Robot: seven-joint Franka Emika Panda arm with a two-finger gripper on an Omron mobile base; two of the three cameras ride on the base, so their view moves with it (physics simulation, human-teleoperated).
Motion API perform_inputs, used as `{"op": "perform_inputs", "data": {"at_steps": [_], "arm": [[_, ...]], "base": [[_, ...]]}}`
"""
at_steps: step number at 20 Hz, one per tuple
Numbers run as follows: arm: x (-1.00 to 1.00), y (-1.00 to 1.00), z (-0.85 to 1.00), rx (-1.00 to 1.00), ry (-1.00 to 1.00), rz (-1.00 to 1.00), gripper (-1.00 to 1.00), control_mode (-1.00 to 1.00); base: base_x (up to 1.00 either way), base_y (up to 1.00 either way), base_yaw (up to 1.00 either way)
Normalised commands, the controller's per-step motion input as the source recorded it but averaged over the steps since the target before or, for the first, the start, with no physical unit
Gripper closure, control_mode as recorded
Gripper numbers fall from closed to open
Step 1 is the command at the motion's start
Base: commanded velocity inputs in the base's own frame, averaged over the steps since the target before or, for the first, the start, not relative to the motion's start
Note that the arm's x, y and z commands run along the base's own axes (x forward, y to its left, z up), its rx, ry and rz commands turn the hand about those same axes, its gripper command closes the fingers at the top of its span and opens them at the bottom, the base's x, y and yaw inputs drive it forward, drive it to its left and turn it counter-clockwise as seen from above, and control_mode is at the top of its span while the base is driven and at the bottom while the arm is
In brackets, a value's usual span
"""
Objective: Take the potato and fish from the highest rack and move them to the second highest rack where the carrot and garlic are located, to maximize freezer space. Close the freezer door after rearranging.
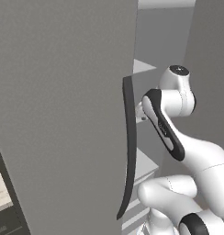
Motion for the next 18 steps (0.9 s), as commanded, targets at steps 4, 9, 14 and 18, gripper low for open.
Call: {"op": "perform_inputs", "data": {"at_steps": [4,9,14,18], "arm": [[0.42,0.00,0.70,0.01,-0.07,0.00,-1.00,-1.00],[0.49,0.03,0.94,0.00,-0.01,-0.03,-1.00,-1.00],[0.60,0.00,0.80,0.00,0.02,-0.06,-1.00,-1.00],[0.61,-0.03,0.33,0.00,0.01,0.00,-1.00,-1.00]], "base": [[0.00,0.00,0.00],[0.00,0.00,0.00],[0.00,0.00,0.00],[0.00,0.00,0.00]]}}
